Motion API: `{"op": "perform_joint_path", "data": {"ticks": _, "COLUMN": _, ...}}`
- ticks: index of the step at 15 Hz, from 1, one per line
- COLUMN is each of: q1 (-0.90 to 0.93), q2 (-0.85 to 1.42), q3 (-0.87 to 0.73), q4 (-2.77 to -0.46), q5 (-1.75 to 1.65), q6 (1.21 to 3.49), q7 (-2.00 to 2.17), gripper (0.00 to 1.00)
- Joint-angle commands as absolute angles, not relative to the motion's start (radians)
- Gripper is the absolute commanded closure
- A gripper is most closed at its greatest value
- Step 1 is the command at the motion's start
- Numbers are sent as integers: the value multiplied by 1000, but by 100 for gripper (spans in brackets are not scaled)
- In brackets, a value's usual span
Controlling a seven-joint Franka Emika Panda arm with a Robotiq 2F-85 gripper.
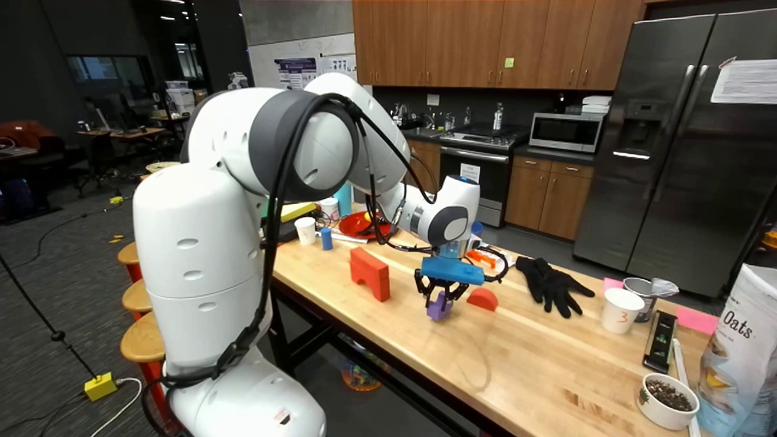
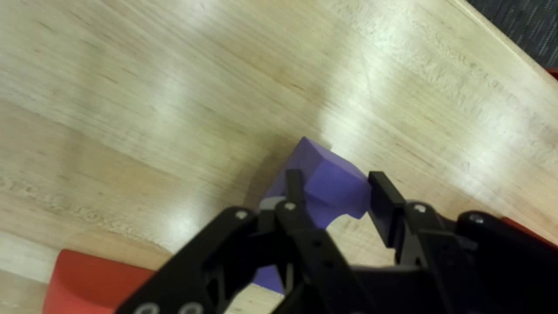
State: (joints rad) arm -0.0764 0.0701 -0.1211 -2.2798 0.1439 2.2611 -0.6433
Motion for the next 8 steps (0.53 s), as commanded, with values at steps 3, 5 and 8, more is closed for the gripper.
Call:
{"op": "perform_joint_path", "data": {"ticks": 3, "q1": -104, "q2": -58, "q3": -122, "q4": -2328, "q5": 34, "q6": 2261, "q7": -577, "gripper": 84}}
{"op": "perform_joint_path", "data": {"ticks": 5, "q1": -102, "q2": -91, "q3": -121, "q4": -2338, "q5": 19, "q6": 2272, "q7": -601, "gripper": 84}}
{"op": "perform_joint_path", "data": {"ticks": 8, "q1": -96, "q2": -114, "q3": -124, "q4": -2348, "q5": 1, "q6": 2307, "q7": -632, "gripper": 84}}
